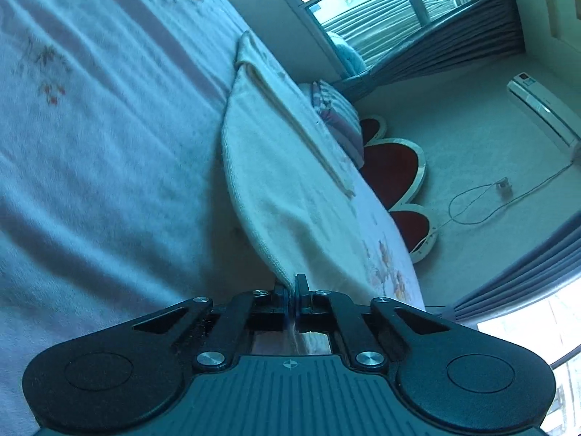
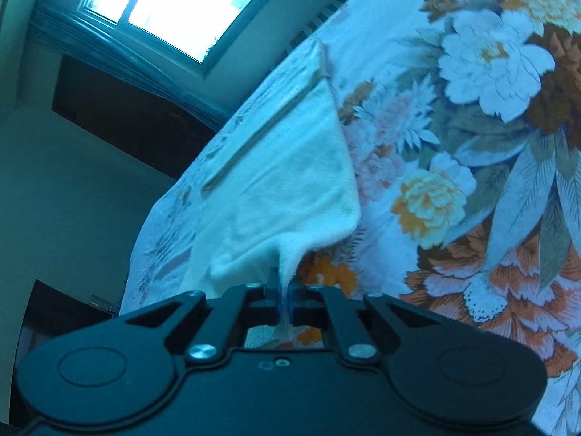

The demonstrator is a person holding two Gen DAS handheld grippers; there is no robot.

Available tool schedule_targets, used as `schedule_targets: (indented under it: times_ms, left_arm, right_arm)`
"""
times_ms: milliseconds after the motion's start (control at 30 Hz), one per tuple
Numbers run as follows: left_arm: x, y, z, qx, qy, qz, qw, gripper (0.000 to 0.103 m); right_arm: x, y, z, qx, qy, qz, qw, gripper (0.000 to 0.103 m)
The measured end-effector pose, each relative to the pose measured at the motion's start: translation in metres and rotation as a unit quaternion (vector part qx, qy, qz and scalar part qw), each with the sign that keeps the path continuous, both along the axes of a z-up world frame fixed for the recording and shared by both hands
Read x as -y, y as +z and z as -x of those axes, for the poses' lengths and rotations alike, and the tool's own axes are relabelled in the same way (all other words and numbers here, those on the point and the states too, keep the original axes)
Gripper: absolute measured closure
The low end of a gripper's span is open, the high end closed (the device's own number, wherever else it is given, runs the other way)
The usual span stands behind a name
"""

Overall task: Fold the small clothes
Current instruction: 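Lift the hem with both grippers and fold it toward the collar, then lower the held hem onto the sweater with both grippers and open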

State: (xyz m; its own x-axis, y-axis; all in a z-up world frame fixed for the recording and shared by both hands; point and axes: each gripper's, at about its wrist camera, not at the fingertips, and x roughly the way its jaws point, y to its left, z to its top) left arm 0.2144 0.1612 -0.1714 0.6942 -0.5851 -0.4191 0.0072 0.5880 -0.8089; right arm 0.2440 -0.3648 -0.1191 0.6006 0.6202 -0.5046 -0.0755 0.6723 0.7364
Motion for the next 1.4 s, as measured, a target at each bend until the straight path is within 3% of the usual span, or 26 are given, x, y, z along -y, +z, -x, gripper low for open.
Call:
schedule_targets:
  times_ms: [100, 233, 333, 400, 433, 533, 567, 600, 667, 767, 867, 933, 1000, 1033, 1067, 1133, 1167, 1300, 1400]
  left_arm:
    - [-0.015, 0.002, -0.002, -0.015, -0.004, -0.016, 0.9998, 0.101]
    - [-0.026, -0.030, -0.005, -0.068, -0.014, -0.020, 0.9974, 0.101]
    - [-0.023, -0.030, -0.001, -0.071, -0.004, -0.006, 0.9975, 0.100]
    - [-0.013, -0.028, 0.001, -0.065, -0.017, -0.012, 0.9977, 0.080]
    - [-0.009, -0.025, 0.001, -0.057, -0.022, -0.016, 0.9980, 0.071]
    - [-0.002, -0.024, -0.004, -0.057, -0.018, -0.028, 0.9978, 0.071]
    - [-0.003, -0.026, -0.006, -0.060, -0.013, -0.031, 0.9976, 0.092]
    - [-0.001, -0.028, -0.008, -0.069, -0.012, -0.047, 0.9964, 0.100]
    - [-0.001, -0.030, -0.005, -0.058, -0.008, -0.047, 0.9971, 0.100]
    - [-0.003, -0.019, 0.008, -0.021, -0.005, -0.027, 0.9994, 0.100]
    - [-0.008, -0.031, 0.007, -0.052, -0.002, -0.032, 0.9982, 0.101]
    - [-0.010, -0.037, 0.006, -0.054, -0.001, -0.019, 0.9984, 0.100]
    - [-0.012, -0.038, 0.006, -0.060, 0.000, -0.014, 0.9981, 0.100]
    - [-0.011, -0.038, 0.006, -0.060, 0.001, -0.016, 0.9981, 0.100]
    - [-0.009, -0.038, 0.005, -0.059, 0.000, -0.021, 0.9980, 0.100]
    - [-0.007, -0.037, 0.004, -0.058, 0.001, -0.029, 0.9979, 0.100]
    - [-0.005, -0.037, 0.004, -0.059, 0.006, -0.029, 0.9978, 0.100]
    - [-0.002, -0.030, 0.006, -0.047, 0.015, -0.045, 0.9978, 0.100]
    - [-0.007, -0.014, 0.009, -0.021, 0.020, -0.035, 0.9990, 0.100]
  right_arm:
    - [-0.004, -0.002, 0.006, -0.016, 0.010, 0.016, 1.000, 0.098]
    - [-0.006, -0.047, 0.003, -0.096, -0.003, 0.036, 0.995, 0.097]
    - [-0.003, -0.045, 0.011, -0.082, -0.028, 0.016, 0.996, 0.083]
    - [-0.002, -0.039, 0.013, -0.064, -0.033, 0.016, 0.997, 0.066]
    - [-0.001, -0.039, 0.011, -0.062, -0.035, 0.015, 0.997, 0.066]
    - [-0.001, -0.046, 0.005, -0.073, -0.037, -0.001, 0.997, 0.071]
    - [-0.002, -0.048, 0.004, -0.075, -0.038, 0.003, 0.996, 0.083]
    - [-0.003, -0.051, 0.003, -0.083, -0.038, 0.007, 0.996, 0.097]
    - [-0.003, -0.052, 0.005, -0.084, -0.037, 0.006, 0.996, 0.098]
    - [-0.001, -0.039, 0.018, -0.048, -0.031, -0.003, 0.998, 0.098]
    - [0.000, -0.052, 0.012, -0.088, -0.033, 0.025, 0.995, 0.100]
    - [0.003, -0.053, 0.012, -0.092, -0.041, -0.001, 0.995, 0.093]
    - [0.000, -0.047, 0.013, -0.085, -0.033, -0.012, 0.996, 0.066]
    - [-0.004, -0.044, 0.014, -0.081, -0.022, -0.010, 0.996, 0.062]
    - [-0.008, -0.044, 0.015, -0.083, -0.015, -0.002, 0.996, 0.063]
    - [-0.013, -0.046, 0.015, -0.090, -0.018, 0.019, 0.996, 0.091]
    - [-0.013, -0.050, 0.013, -0.102, -0.023, 0.025, 0.994, 0.098]
    - [-0.012, -0.045, 0.016, -0.075, -0.029, 0.019, 0.997, 0.098]
    - [-0.008, -0.027, 0.021, -0.043, -0.034, 0.003, 0.998, 0.098]
